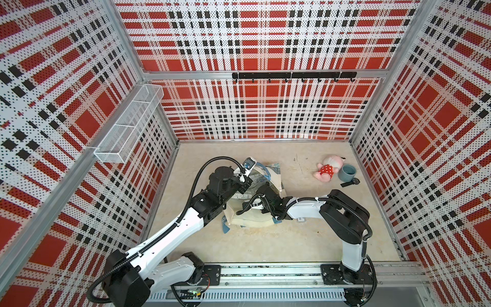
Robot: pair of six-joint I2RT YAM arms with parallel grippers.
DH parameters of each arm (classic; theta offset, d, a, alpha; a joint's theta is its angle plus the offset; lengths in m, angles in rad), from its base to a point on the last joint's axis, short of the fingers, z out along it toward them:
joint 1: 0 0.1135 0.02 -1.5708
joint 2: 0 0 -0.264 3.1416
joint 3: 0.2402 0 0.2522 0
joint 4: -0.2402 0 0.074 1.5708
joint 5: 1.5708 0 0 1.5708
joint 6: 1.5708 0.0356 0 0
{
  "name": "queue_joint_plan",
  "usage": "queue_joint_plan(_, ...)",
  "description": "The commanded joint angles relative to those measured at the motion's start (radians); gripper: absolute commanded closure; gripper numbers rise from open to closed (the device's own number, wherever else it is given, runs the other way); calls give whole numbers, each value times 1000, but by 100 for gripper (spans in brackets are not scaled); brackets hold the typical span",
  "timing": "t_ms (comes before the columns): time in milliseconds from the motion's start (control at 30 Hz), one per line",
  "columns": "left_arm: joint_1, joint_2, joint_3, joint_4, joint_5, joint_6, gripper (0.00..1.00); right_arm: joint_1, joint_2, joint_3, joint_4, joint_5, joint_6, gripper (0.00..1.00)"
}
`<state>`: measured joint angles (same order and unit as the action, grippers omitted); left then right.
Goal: Take out the compass set from the canvas bag
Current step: Pick up the compass set from the canvas bag.
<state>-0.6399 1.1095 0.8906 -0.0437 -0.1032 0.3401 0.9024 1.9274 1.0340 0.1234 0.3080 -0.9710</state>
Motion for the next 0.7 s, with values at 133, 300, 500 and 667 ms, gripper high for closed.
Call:
queue_joint_plan(133,8,-42,5,97,14,-12,100,-6,-1,6,4,-21,12,74)
queue_joint_plan(300,8,-44,5,97,8,-14,100,-4,-13,-1,4,-24,30,78)
queue_joint_plan(500,17,-45,0,102,4,-20,100,5,-61,-27,-7,-35,53,84)
queue_joint_plan(667,23,-43,2,110,6,-27,100,26,-120,-26,-48,-41,77,86)
